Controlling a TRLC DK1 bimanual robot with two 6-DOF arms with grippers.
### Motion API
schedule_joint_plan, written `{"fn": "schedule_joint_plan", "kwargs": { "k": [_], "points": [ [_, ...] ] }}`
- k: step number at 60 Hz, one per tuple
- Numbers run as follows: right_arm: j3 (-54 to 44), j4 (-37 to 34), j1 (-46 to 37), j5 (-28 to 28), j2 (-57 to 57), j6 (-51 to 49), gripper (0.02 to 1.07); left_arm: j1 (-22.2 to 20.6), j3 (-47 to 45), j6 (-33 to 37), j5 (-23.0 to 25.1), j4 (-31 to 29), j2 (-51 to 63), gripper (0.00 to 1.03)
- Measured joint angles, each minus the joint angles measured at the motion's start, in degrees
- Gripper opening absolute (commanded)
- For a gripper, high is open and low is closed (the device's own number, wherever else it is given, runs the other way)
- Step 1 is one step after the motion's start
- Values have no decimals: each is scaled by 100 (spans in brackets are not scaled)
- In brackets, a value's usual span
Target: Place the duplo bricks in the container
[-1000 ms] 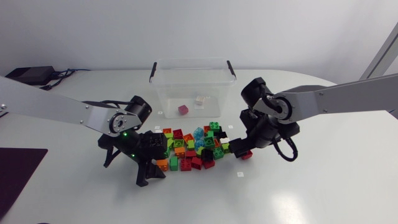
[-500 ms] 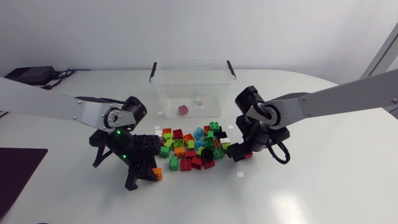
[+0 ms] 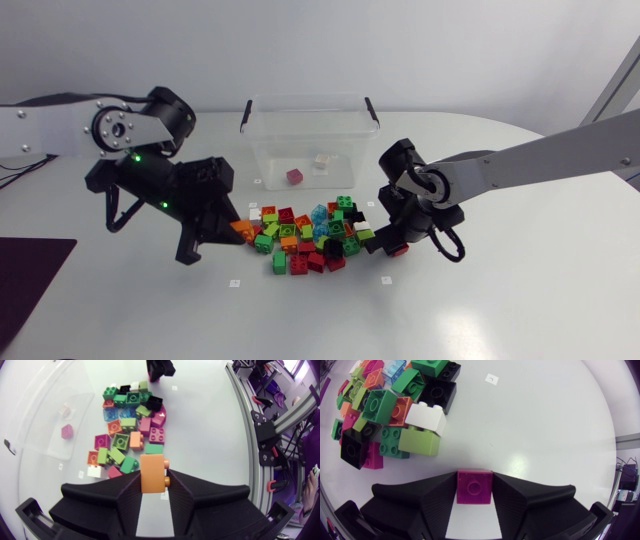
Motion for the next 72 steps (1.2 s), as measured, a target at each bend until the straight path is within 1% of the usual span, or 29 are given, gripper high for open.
{"fn": "schedule_joint_plan", "kwargs": {
  "k": [13, 19, 30, 39, 48, 58, 60, 62, 63, 67, 68, 69, 70, 71, 72],
  "points": [
    [142, -481, 0, 0, -645, -37, 41, 170, 789, -417, 221, 37, 70, 28],
    [363, -562, 17, -4, -896, -35, 41, 212, 1147, -752, 310, 365, 317, 29],
    [752, -671, 133, -24, -1084, -33, 41, 254, 1668, -1661, 328, 1333, 881, 30],
    [1027, -673, 203, -44, -1091, -7, 41, 348, 2256, -2387, 339, 1917, 1423, 31],
    [1298, -667, 348, -44, -1091, 103, 41, 398, 3025, -2994, 315, 2192, 2076, 31],
    [1589, -645, 455, -44, -1091, 144, 41, 398, 3742, -3434, 164, 2249, 2673, 32],
    [1655, -640, 457, -46, -1091, 144, 41, 396, 3825, -3493, 105, 2251, 2747, 35],
    [1705, -625, 457, -46, -1084, 144, 41, 389, 3901, -3560, 17, 2273, 2813, 41],
    [1738, -601, 457, -46, -1078, 144, 41, 387, 3934, -3571, -4, 2295, 2837, 46],
    [1906, -535, 455, -46, -1012, 144, 41, 387, 4068, -3696, -160, 2376, 2955, 79],
    [1961, -518, 455, -44, -981, 146, 41, 387, 4083, -3724, -195, 2398, 2970, 82],
    [2006, -509, 457, -44, -960, 146, 41, 387, 4089, -3733, -216, 2406, 2981, 89],
    [2079, -503, 457, -46, -922, 146, 41, 387, 4092, -3738, -254, 2415, 2988, 91],
    [2122, -487, 457, -46, -894, 149, 41, 387, 4092, -3742, -271, 2415, 2988, 98],
    [2164, -474, 457, -46, -866, 153, 41, 387, 4089, -3762, -289, 2417, 2988, 99]
  ]
}}
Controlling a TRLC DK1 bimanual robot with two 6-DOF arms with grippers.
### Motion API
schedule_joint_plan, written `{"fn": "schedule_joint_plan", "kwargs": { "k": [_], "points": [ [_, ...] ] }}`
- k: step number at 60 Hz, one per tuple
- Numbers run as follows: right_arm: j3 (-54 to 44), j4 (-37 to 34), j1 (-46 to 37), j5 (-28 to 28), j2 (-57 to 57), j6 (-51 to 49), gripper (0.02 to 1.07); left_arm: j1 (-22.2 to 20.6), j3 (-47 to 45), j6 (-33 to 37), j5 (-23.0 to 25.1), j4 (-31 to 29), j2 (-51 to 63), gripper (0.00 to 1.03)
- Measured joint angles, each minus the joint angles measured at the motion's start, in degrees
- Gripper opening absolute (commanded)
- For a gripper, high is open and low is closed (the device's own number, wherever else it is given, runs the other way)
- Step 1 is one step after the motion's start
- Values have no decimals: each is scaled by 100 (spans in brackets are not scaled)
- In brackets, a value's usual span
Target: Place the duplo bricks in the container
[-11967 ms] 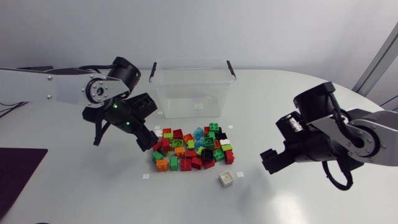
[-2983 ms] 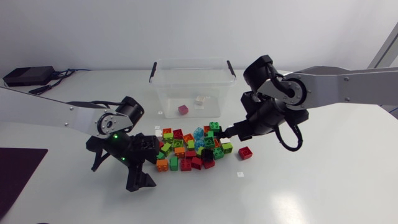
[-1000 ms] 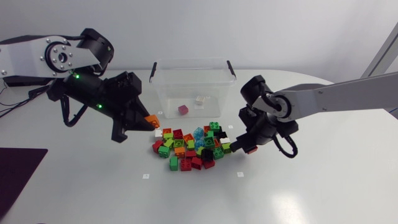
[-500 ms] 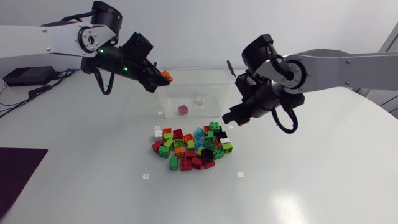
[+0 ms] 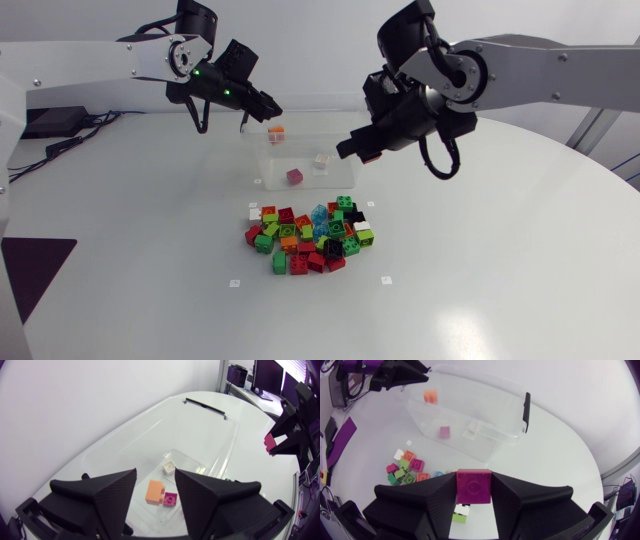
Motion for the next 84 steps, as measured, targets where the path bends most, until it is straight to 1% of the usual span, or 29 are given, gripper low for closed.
{"fn": "schedule_joint_plan", "kwargs": {
  "k": [8, 21, 32, 42, 48, 56, 70, 71, 73, 75, 77, 78, 79, 80, 82, 84],
  "points": [
    [398, 151, 0, -2, 282, 61, 41, 2, -247, -61, -129, 345, -149, 99],
    [1014, 415, -2, -2, 774, 101, 41, 151, -1523, -17, -146, 758, -1357, 99],
    [1478, 568, -2, 0, 1182, 120, 41, 374, -2608, 356, -146, 931, -2557, 98],
    [1976, 658, -7, 4, 1628, 120, 41, 376, -3663, 879, -72, 957, -3244, 98],
    [2236, 688, -17, 4, 1858, 120, 41, 280, -4295, 1270, -13, 833, -3571, 98],
    [2481, 688, -72, 7, 2061, 120, 41, -57, -4916, 1716, 28, 654, -3851, 98],
    [2892, 695, -199, 28, 2430, 142, 43, -573, -5403, 2225, 28, 358, -3871, 98],
    [2922, 695, -199, 31, 2463, 142, 44, -608, -5418, 2260, 28, 354, -3871, 98],
    [3001, 695, -208, 48, 2542, 142, 50, -688, -5453, 2341, 28, 354, -3871, 98],
    [3117, 691, -232, 52, 2643, 142, 60, -758, -5486, 2398, 28, 345, -3864, 98],
    [3246, 680, -236, 55, 2745, 142, 73, -835, -5519, 2465, 31, 317, -3840, 98],
    [3346, 660, -245, 61, 2815, 142, 82, -866, -5532, 2492, 28, 315, -3823, 98],
    [3405, 647, -251, 68, 2852, 142, 88, -898, -5543, 2507, 31, 315, -3805, 98],
    [3497, 612, -262, 68, 2922, 142, 96, -946, -5558, 2533, 28, 315, -3768, 98],
    [3641, 527, -271, 70, 3012, 142, 102, -1019, -5576, 2564, 26, 313, -3696, 98],
    [3724, 501, -271, 72, 3056, 142, 102, -1082, -5589, 2605, 26, 313, -3628, 98]
  ]
}}
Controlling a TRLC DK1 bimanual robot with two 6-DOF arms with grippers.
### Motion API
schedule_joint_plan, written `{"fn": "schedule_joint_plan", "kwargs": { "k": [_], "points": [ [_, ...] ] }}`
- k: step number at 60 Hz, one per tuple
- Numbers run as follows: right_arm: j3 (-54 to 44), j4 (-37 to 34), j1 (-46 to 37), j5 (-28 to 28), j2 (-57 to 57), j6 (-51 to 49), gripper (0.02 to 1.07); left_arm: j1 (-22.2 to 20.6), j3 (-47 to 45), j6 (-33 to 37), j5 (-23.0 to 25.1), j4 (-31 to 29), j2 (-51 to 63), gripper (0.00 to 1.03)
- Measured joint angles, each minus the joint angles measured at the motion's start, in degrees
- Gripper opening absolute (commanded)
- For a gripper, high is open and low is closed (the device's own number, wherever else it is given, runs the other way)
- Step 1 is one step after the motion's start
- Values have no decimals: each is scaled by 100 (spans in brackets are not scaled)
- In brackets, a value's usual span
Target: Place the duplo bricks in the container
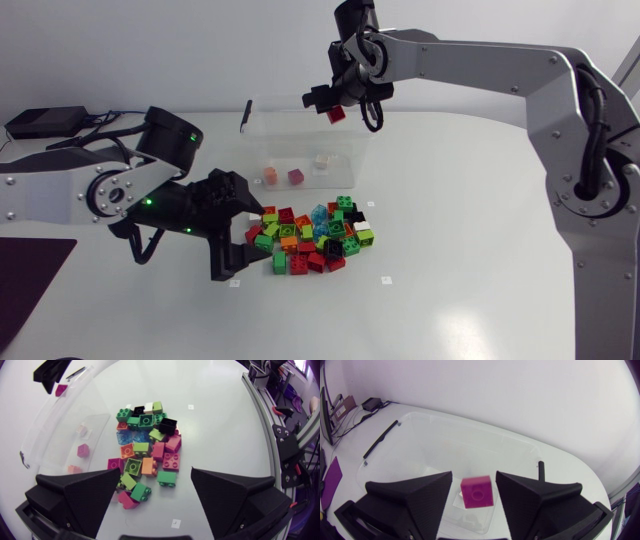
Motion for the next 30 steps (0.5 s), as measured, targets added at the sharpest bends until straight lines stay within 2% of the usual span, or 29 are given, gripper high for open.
{"fn": "schedule_joint_plan", "kwargs": {
  "k": [12, 30],
  "points": [
    [-63, 9, -28, 17, -109, 0, 102, -197, -7, 181, -44, -68, 577, 96],
    [-2050, 560, -37, -4, -1834, -2, 102, -271, 13, 330, -153, -85, 1209, 93]
  ]
}}
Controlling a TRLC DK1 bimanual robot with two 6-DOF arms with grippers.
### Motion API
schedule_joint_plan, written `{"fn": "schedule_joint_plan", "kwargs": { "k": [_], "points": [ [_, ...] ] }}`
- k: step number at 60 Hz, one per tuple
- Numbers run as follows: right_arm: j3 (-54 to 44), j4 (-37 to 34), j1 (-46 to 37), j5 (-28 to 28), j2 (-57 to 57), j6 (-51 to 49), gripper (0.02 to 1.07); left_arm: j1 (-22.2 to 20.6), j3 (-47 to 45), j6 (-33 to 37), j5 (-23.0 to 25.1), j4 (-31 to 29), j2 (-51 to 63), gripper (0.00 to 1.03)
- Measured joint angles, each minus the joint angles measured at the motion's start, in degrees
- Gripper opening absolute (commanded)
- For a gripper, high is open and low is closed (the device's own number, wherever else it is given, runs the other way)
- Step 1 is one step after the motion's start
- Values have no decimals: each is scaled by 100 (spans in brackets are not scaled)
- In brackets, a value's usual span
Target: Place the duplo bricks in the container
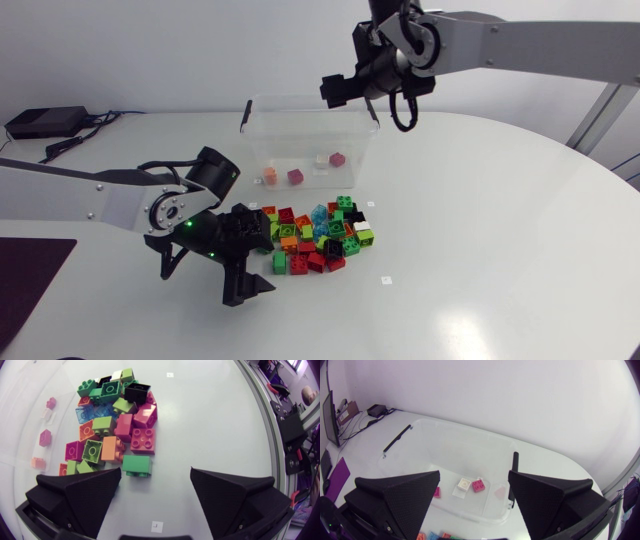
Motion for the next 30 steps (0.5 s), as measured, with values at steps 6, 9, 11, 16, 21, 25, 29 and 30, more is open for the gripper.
{"fn": "schedule_joint_plan", "kwargs": {
  "k": [6, 9, 11, 16, 21, 25, 29, 30],
  "points": [
    [-778, 184, 4, -33, -673, -2, 102, 0, 146, 35, 0, 4, 181, 93],
    [-1091, 232, 13, -31, -901, -2, 102, 0, 201, 44, 0, 9, 251, 92],
    [-1333, 249, 22, -31, -1078, -2, 102, -2, 232, 50, 0, 9, 302, 91],
    [-2024, 293, 81, -46, -1521, -4, 102, -35, 326, 83, -2, 7, 481, 91],
    [-2592, 315, 120, -48, -1858, -4, 102, -44, 448, 120, -4, 9, 669, 87],
    [-2964, 321, 153, -48, -2065, -7, 102, -50, 533, 125, -20, 11, 796, 82],
    [-3314, 321, 166, -48, -2247, -9, 102, -61, 595, 125, -20, 11, 879, 74],
    [-3383, 319, 168, -48, -2286, -15, 102, -66, 601, 125, -20, 11, 887, 72]
  ]
}}
